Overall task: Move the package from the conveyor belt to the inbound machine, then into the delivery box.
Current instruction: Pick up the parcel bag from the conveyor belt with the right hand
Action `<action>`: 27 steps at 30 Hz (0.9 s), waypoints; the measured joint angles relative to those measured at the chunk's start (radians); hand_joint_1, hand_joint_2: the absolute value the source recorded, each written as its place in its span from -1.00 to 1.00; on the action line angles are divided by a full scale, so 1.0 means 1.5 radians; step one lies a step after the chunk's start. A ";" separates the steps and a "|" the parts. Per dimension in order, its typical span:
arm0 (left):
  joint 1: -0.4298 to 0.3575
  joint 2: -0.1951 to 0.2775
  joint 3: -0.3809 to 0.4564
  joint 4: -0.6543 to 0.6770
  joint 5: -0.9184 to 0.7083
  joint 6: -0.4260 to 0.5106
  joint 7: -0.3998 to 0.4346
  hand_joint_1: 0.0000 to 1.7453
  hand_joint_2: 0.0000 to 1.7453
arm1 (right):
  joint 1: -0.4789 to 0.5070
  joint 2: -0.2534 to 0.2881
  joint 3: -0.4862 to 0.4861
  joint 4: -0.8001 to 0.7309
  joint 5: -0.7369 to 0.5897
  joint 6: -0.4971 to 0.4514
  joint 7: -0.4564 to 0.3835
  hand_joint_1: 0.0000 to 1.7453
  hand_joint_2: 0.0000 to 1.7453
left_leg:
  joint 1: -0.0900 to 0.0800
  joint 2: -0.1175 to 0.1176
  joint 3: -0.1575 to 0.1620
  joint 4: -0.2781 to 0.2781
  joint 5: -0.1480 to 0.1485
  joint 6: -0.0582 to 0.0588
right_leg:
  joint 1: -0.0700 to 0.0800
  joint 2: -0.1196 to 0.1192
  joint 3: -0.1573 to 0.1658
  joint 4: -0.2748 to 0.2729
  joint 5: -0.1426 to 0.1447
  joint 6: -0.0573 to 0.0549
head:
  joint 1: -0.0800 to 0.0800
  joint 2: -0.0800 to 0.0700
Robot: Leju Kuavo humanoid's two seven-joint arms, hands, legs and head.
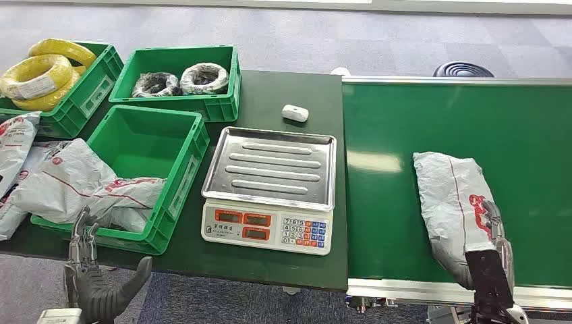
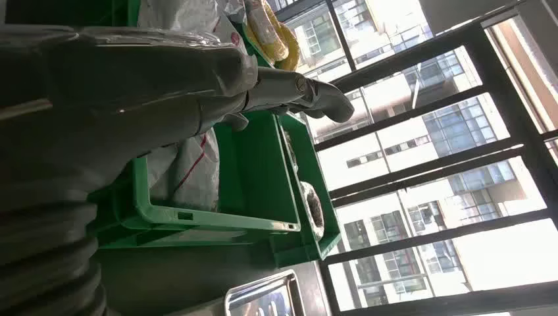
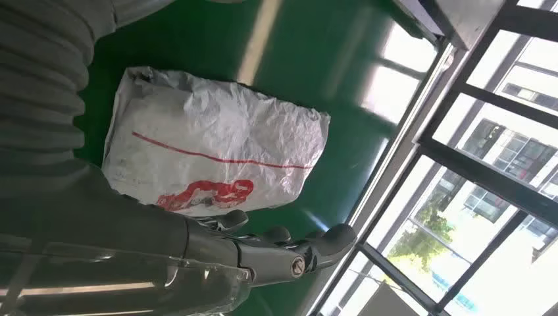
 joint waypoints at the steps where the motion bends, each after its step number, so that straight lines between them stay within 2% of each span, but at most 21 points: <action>1: -0.003 0.000 -0.002 0.000 0.000 -0.002 0.002 -1.00 1.00 | -0.013 -0.005 -0.005 0.015 -0.011 0.009 0.001 -1.00 1.00 | 0.000 0.000 0.000 0.000 0.000 0.000 | 0.000 0.000 0.000 0.000 0.000 0.000 | 0.000 0.000; 4: -0.018 0.000 -0.009 0.001 -0.003 -0.011 0.012 -1.00 1.00 | -0.081 -0.029 -0.022 0.097 -0.042 0.030 0.010 -1.00 1.00 | 0.000 0.001 0.001 0.000 0.001 0.001 | 0.000 0.000 0.000 0.000 0.001 0.000 | 0.000 0.000; 8: -0.038 0.000 -0.017 0.004 -0.010 -0.025 0.023 -1.00 1.00 | -0.198 -0.069 -0.030 0.265 -0.009 0.017 0.054 -1.00 1.00 | 0.000 0.000 0.001 0.000 0.001 0.001 | 0.000 0.000 0.001 0.000 0.002 0.000 | 0.000 0.000; 13: -0.061 -0.003 -0.024 0.012 -0.021 -0.036 0.036 -1.00 1.00 | -0.316 -0.109 -0.011 0.485 0.101 0.030 0.177 -0.98 1.00 | 0.000 0.000 0.001 0.000 0.001 0.001 | 0.000 0.000 0.001 0.000 0.002 0.000 | 0.000 0.000; 14: -0.066 -0.003 -0.025 0.015 -0.024 -0.038 0.039 -1.00 1.00 | -0.334 -0.116 0.000 0.527 0.127 0.041 0.202 -0.69 1.00 | 0.000 -0.001 0.001 0.000 0.001 0.001 | 0.000 0.000 0.000 0.000 0.002 0.000 | 0.000 0.000; 17: -0.079 -0.005 -0.027 0.023 -0.029 -0.039 0.047 -1.00 1.00 | -0.378 -0.127 0.030 0.623 0.178 0.070 0.249 0.49 1.00 | 0.000 -0.001 0.000 0.000 0.001 0.001 | 0.000 0.000 0.000 0.000 0.002 0.000 | 0.000 0.000; 18: -0.082 -0.006 -0.027 0.025 -0.029 -0.039 0.048 -1.00 1.00 | -0.387 -0.128 0.037 0.640 0.186 0.074 0.258 0.59 1.00 | 0.000 -0.001 0.000 0.000 0.001 0.001 | 0.000 0.000 0.000 0.000 0.002 0.000 | 0.000 0.000; 23: -0.093 -0.009 -0.031 0.035 -0.035 -0.039 0.052 -1.00 1.00 | -0.427 -0.132 0.058 0.694 0.198 0.079 0.276 0.81 1.00 | 0.000 0.000 0.000 0.000 0.001 0.001 | 0.000 0.000 0.000 0.000 0.002 0.000 | 0.000 0.000; 25: -0.094 -0.010 -0.032 0.038 -0.039 -0.039 0.053 -1.00 1.00 | -0.433 -0.132 0.058 0.701 0.173 0.094 0.238 0.89 1.00 | 0.000 0.000 0.001 0.000 0.001 0.001 | 0.000 0.000 0.001 0.000 0.002 0.000 | 0.000 0.000; 27: -0.094 -0.010 -0.032 0.039 -0.042 -0.038 0.054 -1.00 1.00 | -0.435 -0.129 0.049 0.703 0.122 0.124 0.160 0.98 1.00 | 0.000 0.000 0.001 0.000 0.001 0.001 | 0.000 0.000 0.001 0.000 0.002 0.000 | 0.000 0.000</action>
